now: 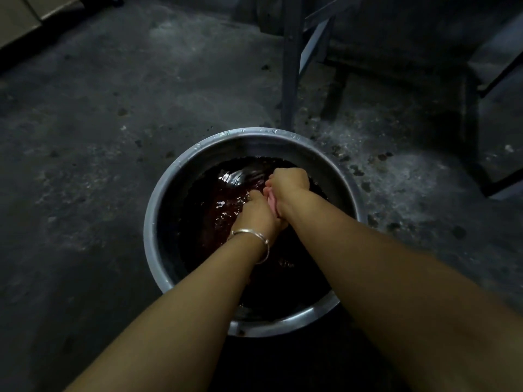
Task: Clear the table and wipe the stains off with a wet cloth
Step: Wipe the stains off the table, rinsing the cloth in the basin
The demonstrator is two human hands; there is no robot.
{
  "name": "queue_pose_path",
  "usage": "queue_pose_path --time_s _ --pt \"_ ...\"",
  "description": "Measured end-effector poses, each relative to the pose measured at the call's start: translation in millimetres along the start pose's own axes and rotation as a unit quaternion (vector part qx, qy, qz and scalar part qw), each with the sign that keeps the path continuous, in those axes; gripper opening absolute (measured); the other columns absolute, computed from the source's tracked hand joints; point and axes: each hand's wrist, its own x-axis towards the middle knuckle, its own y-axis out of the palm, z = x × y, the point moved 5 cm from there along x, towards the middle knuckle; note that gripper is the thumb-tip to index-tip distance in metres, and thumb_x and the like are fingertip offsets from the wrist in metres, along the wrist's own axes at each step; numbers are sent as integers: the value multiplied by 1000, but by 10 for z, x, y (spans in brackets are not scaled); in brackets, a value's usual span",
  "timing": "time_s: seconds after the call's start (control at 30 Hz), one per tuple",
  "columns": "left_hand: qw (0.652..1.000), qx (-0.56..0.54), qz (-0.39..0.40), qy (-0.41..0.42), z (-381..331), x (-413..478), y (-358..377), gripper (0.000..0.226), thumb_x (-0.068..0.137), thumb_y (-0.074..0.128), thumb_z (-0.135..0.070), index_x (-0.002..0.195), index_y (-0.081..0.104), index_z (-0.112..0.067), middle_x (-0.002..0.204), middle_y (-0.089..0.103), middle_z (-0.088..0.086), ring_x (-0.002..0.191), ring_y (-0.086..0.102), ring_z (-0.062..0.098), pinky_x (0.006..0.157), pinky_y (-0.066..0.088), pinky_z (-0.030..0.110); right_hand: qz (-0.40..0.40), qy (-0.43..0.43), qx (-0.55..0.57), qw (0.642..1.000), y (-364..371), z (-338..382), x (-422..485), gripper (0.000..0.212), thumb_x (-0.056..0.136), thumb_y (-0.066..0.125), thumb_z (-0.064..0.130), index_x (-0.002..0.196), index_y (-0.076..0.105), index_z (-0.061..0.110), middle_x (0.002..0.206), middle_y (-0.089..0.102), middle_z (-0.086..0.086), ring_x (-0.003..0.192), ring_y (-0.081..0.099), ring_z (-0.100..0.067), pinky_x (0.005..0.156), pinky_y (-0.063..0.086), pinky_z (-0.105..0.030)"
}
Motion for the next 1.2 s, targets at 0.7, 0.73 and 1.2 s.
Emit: queue_pose_path --time_s 0.7,0.73,1.2 --pt "976 -209 63 6 -103 26 -63 10 76 63 -10 84 58 -10 76 62 8 68 59 24 61 47 24 46 -15 54 997 110 174 -25 35 97 42 16 67 51 2 49 35 -4 26 30 -9 36 30 -17" --pt "984 -173 44 3 -100 31 -53 24 76 64 -15 98 57 -9 91 65 10 83 63 28 70 47 26 21 -22 47 998 91 165 10 33 96 43 15 68 53 1 49 39 -5 28 33 -11 37 31 -19" --pt "992 119 -11 37 -98 -96 -123 42 86 54 -21 118 31 -5 114 58 18 101 58 36 71 37 37 -123 12 72 990 -41 19 8 22 87 40 -1 70 51 6 64 49 -9 43 40 -17 37 32 -20"
